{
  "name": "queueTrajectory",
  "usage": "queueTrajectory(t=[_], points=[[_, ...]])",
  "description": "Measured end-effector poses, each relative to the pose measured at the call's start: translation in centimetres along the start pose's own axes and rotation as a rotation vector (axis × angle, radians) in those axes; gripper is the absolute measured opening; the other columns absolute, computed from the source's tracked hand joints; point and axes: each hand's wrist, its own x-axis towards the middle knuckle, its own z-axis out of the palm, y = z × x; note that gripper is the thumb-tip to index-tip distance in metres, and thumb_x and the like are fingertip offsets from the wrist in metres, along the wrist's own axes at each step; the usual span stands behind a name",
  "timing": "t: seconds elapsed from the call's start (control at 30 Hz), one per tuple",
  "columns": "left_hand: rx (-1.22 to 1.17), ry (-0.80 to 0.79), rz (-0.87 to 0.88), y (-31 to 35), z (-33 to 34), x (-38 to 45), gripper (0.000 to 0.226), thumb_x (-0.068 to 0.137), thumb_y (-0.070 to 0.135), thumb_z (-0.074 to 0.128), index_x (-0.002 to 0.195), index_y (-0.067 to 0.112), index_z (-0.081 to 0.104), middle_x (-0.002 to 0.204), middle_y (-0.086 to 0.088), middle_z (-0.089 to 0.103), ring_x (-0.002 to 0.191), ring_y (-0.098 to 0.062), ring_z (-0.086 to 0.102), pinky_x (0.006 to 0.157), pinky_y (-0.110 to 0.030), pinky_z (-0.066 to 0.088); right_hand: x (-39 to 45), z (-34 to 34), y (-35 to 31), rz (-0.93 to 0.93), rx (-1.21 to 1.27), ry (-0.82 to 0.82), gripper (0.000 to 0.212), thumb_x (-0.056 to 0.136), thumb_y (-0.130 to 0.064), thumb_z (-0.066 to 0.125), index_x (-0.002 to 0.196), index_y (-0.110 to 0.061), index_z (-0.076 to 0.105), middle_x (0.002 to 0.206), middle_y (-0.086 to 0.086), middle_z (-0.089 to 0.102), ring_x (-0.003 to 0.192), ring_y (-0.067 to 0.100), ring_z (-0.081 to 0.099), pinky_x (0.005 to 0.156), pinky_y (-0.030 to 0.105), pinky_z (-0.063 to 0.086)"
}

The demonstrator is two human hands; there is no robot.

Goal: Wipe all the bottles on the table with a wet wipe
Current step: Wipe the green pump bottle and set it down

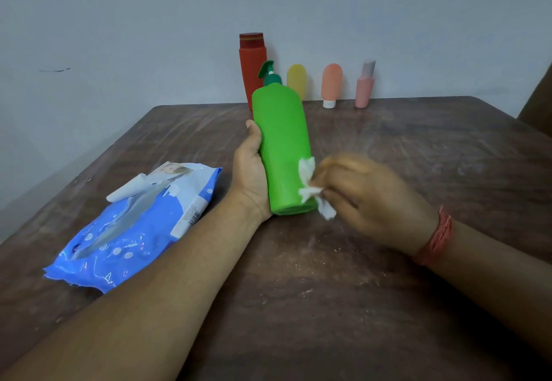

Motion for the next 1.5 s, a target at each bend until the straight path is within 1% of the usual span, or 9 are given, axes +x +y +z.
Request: queueTrajectory(t=[0.2,0.33,0.47,0.67,0.8,0.9,1.07,1.33,1.5], points=[[-0.052,-0.013,-0.015,0.4,-0.1,-0.2,0.075,0.098,0.066,0.032,0.121,0.001,0.061,0.099,-0.021,0.066,0.080,-0.032,0.064,0.068,-0.038,0.059,-0.4,-0.3,-0.4,-0.044,0.093,0.029,0.012,0.092,-0.002,0.061,0.098,-0.002,0.071,0.104,0.008,0.065,0.099,0.016,0.061,0.090,0.022,0.047],[0.028,-0.086,-0.075,-0.3,0.6,-0.8,0.072,0.101,0.063,0.027,0.115,0.004,0.066,0.104,-0.019,0.071,0.087,-0.030,0.070,0.078,-0.040,0.059,0.4,-0.5,0.8,0.136,0.113,0.192,0.008,0.089,-0.001,0.064,0.095,-0.002,0.069,0.097,0.008,0.064,0.093,0.016,0.059,0.086,0.014,0.042],[0.087,-0.122,-0.099,-1.0,0.8,-0.8,0.070,0.102,0.062,0.026,0.119,0.008,0.066,0.109,-0.017,0.072,0.091,-0.030,0.070,0.079,-0.042,0.059,0.2,-0.8,1.5,0.231,0.034,0.291,0.009,0.088,-0.003,0.068,0.096,-0.006,0.071,0.096,0.005,0.064,0.090,0.016,0.057,0.081,0.030,0.047],[-0.028,-0.091,-0.095,-0.4,0.6,-0.6,0.072,0.098,0.067,0.033,0.109,0.004,0.066,0.095,-0.017,0.068,0.084,-0.028,0.065,0.080,-0.036,0.053,0.0,-0.1,-0.3,-0.124,0.010,-0.007,0.022,0.094,-0.004,0.060,0.112,-0.005,0.073,0.114,0.008,0.067,0.100,0.022,0.057,0.091,0.027,0.045],[-0.009,-0.113,-0.143,-0.3,0.8,-0.7,0.079,0.094,0.073,0.031,0.108,0.005,0.067,0.098,-0.019,0.067,0.087,-0.032,0.066,0.087,-0.044,0.052,0.6,-0.2,-0.2,-0.016,-0.168,0.064,0.026,0.095,-0.012,0.060,0.119,-0.010,0.071,0.115,0.009,0.064,0.095,0.027,0.057,0.075,0.039,0.052],[-0.017,-0.113,-0.179,-0.3,1.1,-0.7,0.084,0.093,0.074,0.032,0.115,0.000,0.064,0.102,-0.023,0.063,0.094,-0.034,0.062,0.100,-0.047,0.046,0.3,0.0,-1.2,-0.194,-0.121,-0.064,0.029,0.104,-0.017,0.048,0.118,-0.012,0.072,0.115,0.010,0.064,0.094,0.027,0.056,0.078,0.040,0.050],[0.023,-0.163,-0.189,-0.2,0.8,-1.0,0.076,0.096,0.072,0.032,0.118,0.005,0.060,0.091,-0.014,0.064,0.077,-0.024,0.067,0.066,-0.030,0.059,1.1,-0.7,-0.2,-0.153,-0.208,-0.016,0.033,0.099,-0.007,0.045,0.122,-0.009,0.069,0.115,0.006,0.067,0.095,0.025,0.054,0.089,0.032,0.042],[0.137,-0.129,-0.089,-0.5,1.5,-0.7,0.077,0.082,0.062,0.066,0.129,0.004,0.051,0.093,-0.015,0.055,0.082,-0.026,0.060,0.076,-0.038,0.055,0.9,-0.8,-1.1,-0.229,-0.116,-0.095,0.030,0.099,-0.004,0.046,0.119,-0.005,0.070,0.119,0.006,0.069,0.094,0.027,0.058,0.089,0.034,0.047],[0.143,-0.184,-0.164,-0.3,1.3,-1.0,0.059,0.094,0.065,0.044,0.108,0.009,0.057,0.080,-0.008,0.057,0.070,-0.020,0.060,0.065,-0.028,0.055,0.7,-0.7,-0.8,-0.148,-0.122,-0.006,0.026,0.098,-0.001,0.050,0.111,-0.003,0.072,0.114,0.010,0.069,0.096,0.029,0.061,0.088,0.038,0.050]])
